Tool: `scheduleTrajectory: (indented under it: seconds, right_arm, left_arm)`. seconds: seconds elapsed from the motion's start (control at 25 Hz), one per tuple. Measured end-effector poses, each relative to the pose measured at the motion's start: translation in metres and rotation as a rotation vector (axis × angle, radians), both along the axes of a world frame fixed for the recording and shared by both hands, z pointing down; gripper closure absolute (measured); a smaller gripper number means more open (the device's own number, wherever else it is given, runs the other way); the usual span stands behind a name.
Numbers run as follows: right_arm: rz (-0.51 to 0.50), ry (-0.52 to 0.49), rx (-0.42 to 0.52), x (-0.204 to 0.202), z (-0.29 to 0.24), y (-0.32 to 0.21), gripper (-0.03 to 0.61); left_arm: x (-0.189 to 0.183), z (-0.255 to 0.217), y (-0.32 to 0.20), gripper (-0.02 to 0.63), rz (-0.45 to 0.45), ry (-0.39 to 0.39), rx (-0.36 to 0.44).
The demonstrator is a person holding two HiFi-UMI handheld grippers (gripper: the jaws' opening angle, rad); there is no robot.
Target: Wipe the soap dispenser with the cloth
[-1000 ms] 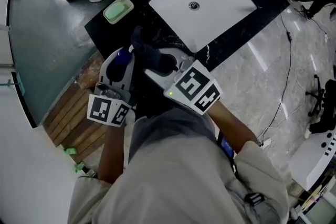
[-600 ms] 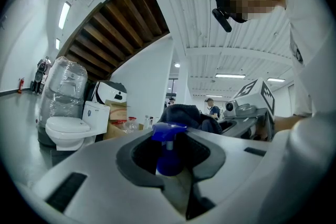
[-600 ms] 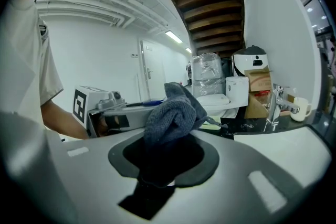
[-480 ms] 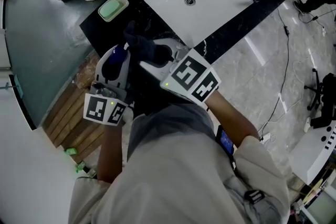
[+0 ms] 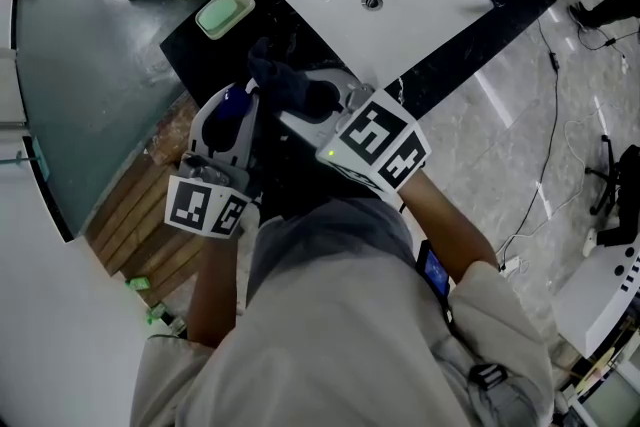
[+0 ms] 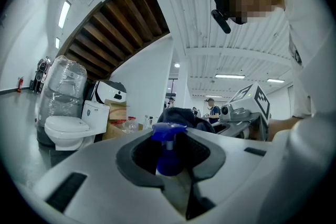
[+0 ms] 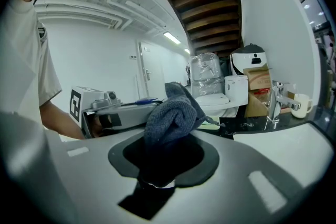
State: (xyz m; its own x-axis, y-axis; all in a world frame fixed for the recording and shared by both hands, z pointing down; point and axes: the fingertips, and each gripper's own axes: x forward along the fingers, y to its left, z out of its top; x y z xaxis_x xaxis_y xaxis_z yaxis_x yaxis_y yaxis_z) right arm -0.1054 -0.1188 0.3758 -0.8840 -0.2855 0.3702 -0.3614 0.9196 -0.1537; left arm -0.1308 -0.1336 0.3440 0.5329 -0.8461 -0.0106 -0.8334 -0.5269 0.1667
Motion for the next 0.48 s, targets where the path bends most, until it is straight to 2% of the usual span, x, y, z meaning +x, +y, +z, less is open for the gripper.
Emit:
scheduleTrajectory:
  seconds: [0.48]
  right_arm:
    - [0.026, -0.014, -0.026, 0.0078, 0.0095, -0.0097, 0.480]
  left_arm:
    - [0.0017, 0.0003, -0.0011, 0.525, -0.001, -0.007, 0.001]
